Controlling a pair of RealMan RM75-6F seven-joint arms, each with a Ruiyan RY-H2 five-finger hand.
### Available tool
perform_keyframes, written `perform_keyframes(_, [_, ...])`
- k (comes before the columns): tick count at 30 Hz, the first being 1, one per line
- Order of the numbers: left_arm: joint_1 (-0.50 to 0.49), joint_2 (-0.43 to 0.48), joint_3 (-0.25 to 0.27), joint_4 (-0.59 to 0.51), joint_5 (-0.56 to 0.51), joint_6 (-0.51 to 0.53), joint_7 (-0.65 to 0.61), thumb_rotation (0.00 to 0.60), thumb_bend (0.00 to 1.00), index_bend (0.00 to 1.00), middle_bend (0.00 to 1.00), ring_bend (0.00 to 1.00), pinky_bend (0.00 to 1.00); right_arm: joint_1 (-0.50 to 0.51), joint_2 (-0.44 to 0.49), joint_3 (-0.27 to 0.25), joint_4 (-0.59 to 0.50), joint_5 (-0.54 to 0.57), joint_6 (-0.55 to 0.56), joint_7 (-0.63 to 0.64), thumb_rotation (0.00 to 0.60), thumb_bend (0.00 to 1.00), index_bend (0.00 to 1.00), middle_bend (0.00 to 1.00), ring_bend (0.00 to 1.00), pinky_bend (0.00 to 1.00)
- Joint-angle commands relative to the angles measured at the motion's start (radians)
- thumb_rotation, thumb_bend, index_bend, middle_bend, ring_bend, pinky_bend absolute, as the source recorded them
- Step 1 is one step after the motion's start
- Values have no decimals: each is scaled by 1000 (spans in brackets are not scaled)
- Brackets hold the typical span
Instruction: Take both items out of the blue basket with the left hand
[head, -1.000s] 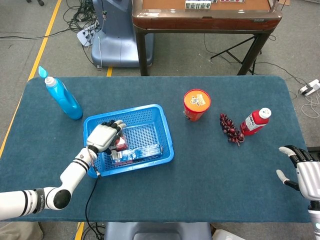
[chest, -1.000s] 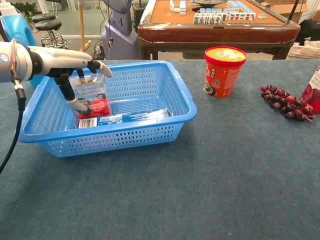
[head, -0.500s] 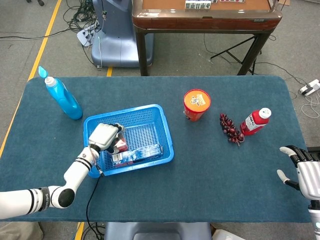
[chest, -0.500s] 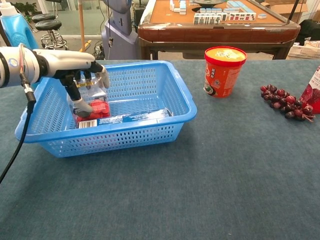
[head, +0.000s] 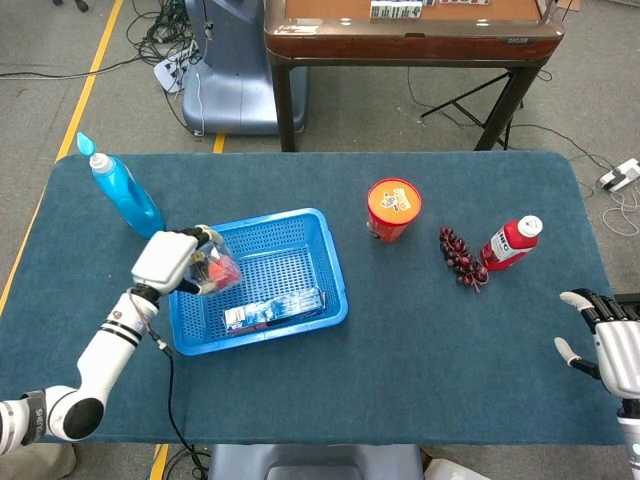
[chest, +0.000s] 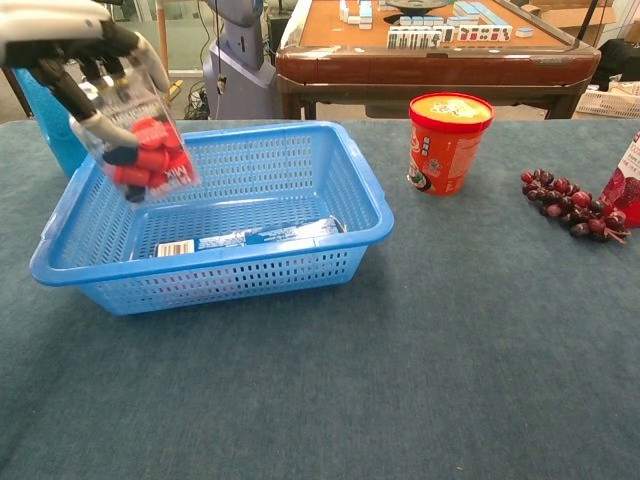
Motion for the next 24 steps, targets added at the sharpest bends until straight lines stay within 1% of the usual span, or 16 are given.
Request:
perform_keyframes(1, [66, 56, -32, -21, 40, 62, -88, 600, 216, 429, 472, 427, 565, 2, 1, 1, 1, 4, -4, 0, 600, 212, 264, 263, 268, 378])
perform_keyframes(4, [105, 89, -43, -16, 44, 98, -119, 600, 215, 426, 472, 424, 565, 5, 4, 3, -2, 3, -8, -3, 600, 212, 264, 263, 268, 378])
perform_keyframes(7, [137, 118, -47, 2, 20, 109, -136, 600, 216, 425, 472, 422, 565, 9, 5, 4, -3, -3, -9, -3, 600, 211, 264, 263, 268, 378])
perform_keyframes(10, [159, 138, -37, 31, -10, 98, -127, 600, 216, 425, 472, 421, 565, 12, 4, 5, -2, -2, -12, -3, 600, 211, 264, 263, 268, 378])
perform_keyframes(13, [177, 142, -10, 73, -30, 61, -109, 600, 216, 423, 472, 420, 564, 16, 0, 5, -2, 1, -19, -5, 600, 211, 265, 263, 268, 378])
perform_keyframes(17, [186, 125, 19, 111, -35, 7, -94, 600, 216, 416, 472, 419, 565, 24, -4, 5, -5, -4, -28, -11, 600, 212, 265, 263, 268, 378])
perform_keyframes(20, [184, 93, 33, 148, -27, -23, -83, 600, 216, 410, 471, 418, 565, 30, -5, 6, -9, -7, -33, -18, 600, 212, 264, 263, 268, 378])
perform_keyframes(24, [174, 54, 49, 194, -38, -52, -36, 600, 216, 393, 452, 418, 549, 29, -1, 5, -15, -5, -33, -25, 600, 212, 265, 263, 268, 378])
